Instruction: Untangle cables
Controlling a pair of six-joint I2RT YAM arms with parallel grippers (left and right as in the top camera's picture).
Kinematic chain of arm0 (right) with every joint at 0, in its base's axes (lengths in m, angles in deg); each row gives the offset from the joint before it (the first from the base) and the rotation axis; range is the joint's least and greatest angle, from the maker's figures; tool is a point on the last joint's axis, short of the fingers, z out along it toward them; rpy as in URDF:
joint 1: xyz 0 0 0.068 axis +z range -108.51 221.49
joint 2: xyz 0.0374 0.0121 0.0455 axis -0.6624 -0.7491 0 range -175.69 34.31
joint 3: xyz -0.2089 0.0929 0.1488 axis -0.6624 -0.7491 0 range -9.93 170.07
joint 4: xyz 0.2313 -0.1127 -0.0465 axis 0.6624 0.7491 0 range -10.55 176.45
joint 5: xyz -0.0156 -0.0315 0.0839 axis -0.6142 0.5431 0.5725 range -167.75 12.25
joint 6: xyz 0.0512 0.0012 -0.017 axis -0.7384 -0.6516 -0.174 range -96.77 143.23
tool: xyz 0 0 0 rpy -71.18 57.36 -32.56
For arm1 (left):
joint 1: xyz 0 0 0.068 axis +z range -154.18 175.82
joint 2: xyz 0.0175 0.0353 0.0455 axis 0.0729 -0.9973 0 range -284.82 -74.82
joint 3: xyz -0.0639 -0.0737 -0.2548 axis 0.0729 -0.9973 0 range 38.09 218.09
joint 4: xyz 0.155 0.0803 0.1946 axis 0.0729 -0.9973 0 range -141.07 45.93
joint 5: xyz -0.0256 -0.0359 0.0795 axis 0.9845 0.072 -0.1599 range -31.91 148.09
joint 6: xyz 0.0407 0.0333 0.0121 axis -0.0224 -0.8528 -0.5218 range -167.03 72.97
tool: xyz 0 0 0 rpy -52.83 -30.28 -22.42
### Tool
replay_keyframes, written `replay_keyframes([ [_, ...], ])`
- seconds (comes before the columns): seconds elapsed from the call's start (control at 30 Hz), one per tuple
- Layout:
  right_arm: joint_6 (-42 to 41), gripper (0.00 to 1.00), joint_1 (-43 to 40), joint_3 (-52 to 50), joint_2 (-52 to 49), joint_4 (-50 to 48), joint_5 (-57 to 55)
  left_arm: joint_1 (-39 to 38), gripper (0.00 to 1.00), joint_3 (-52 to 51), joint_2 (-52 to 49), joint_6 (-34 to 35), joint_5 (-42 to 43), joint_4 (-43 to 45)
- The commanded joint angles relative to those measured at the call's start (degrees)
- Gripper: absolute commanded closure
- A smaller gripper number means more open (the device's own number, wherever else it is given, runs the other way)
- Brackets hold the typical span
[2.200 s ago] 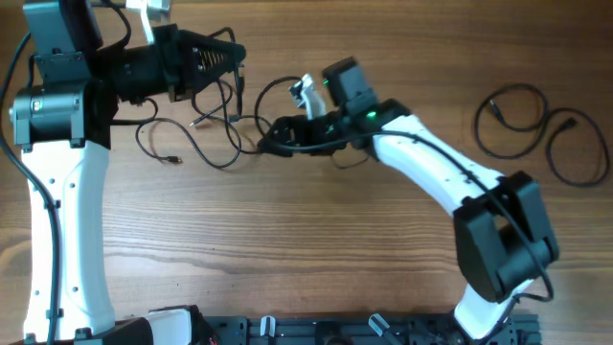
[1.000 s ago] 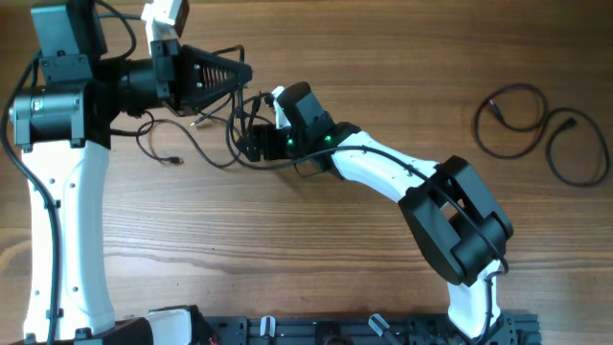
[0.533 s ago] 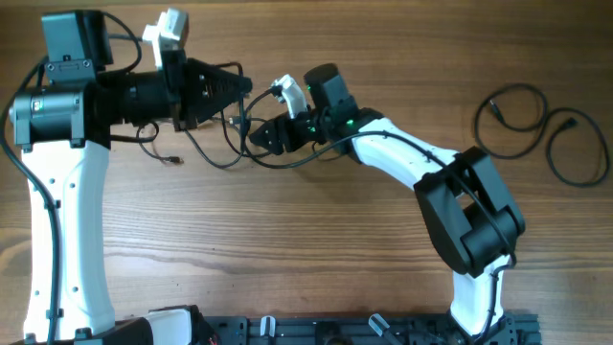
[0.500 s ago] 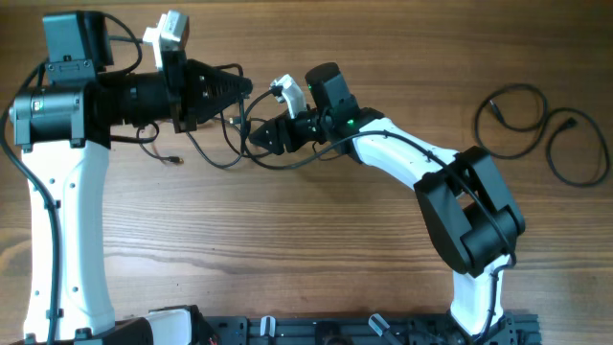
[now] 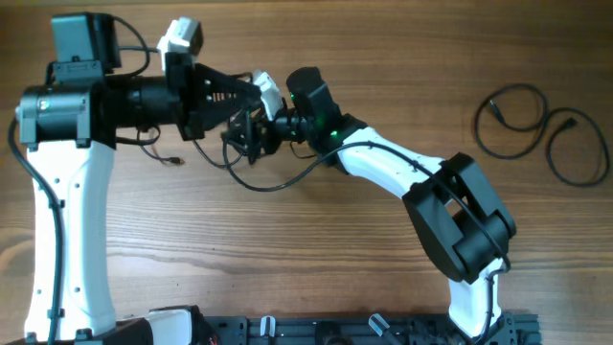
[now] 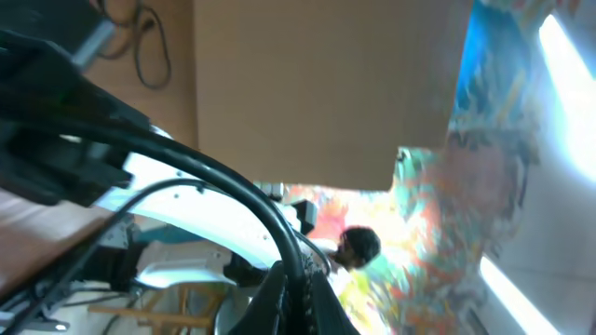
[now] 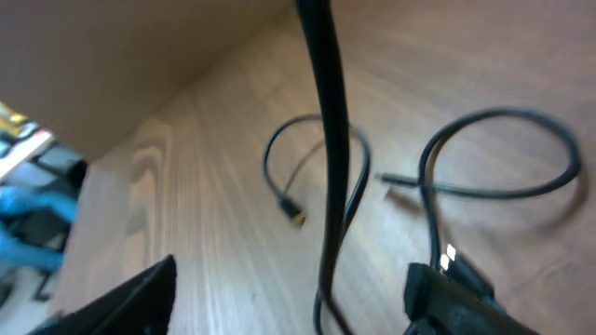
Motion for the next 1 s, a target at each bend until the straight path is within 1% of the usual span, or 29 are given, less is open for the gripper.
replay_keyframes([
  [0.0,-1.5,0.14,1.2,0.1,-1.4,-1.9,-7.1,-4.1,0.96,0.3,1.5,-0.5,4.5,0.0],
  [0.1,-1.6,0.15,1.2,0.1,-1.4,-1.9,-10.1,-6.3,0.96,0.3,1.5,-0.5,6.8,0.1],
  [0.13,-1.5,0.2,1.2,0.1,-1.4,-1.6,-11.5,-6.6,0.96,0.3,1.5,-0.5,7.6,0.5],
  [0.17,-1.5,0.28,1.2,0.1,-1.4,-1.3,-12.5,-6.6,0.96,0.3,1.5,-0.5,7.8,1.1],
  [0.2,-1.5,0.43,1.2,0.1,-1.4,-1.1,-13.2,-6.6,0.96,0.3,1.5,-0.5,7.8,1.9],
  [0.23,-0.9,0.68,1.2,0.1,-1.4,-0.9,-13.2,-6.5,0.96,0.3,1.5,-0.5,7.8,3.1],
  [0.27,-0.9,0.87,1.2,0.1,-1.4,-0.8,-13.2,-6.4,0.96,0.3,1.5,-0.5,7.6,4.0],
  [0.3,-0.9,0.96,1.2,0.1,-1.4,-0.3,-13.2,-6.4,0.96,0.3,1.5,-0.5,7.1,5.2],
  [0.4,-1.0,0.96,1.0,0.1,-1.4,2.3,-12.5,-6.4,0.96,0.3,1.5,-0.5,4.3,8.2],
  [0.47,-1.0,0.96,0.3,0.1,-1.2,4.2,-10.0,-6.4,0.96,0.3,1.5,-0.5,0.6,8.9],
  [0.57,-1.8,0.96,-2.3,0.2,0.6,2.4,2.9,-5.9,0.96,0.3,1.5,-0.6,-7.0,8.8],
  [0.6,-3.9,0.96,-3.7,0.2,1.9,1.2,8.3,-5.6,0.96,0.3,1.5,-1.1,-9.7,8.8],
  [0.67,-7.2,0.96,-5.7,0.2,3.7,0.3,14.0,-4.9,0.94,0.3,1.5,-3.7,-15.2,8.7],
  [0.7,-9.1,0.96,-7.1,0.2,4.9,0.3,16.4,-4.5,0.91,0.3,1.5,-5.0,-18.7,8.6],
  [0.77,-11.0,0.96,-9.0,0.2,6.2,1.5,18.8,-4.0,0.87,0.3,1.5,-5.1,-24.9,7.8],
  [0.83,-11.5,0.96,-10.7,0.2,6.9,2.9,21.3,-3.8,0.86,0.3,1.5,-5.1,-32.7,6.7],
  [0.93,-12.0,0.96,-13.0,0.2,6.9,3.4,27.7,-3.8,0.86,0.3,1.5,-5.1,-44.8,5.3],
  [0.97,-13.4,0.96,-13.6,0.2,6.9,3.2,30.0,-3.9,0.86,0.3,1.4,-5.1,-48.9,4.6],
])
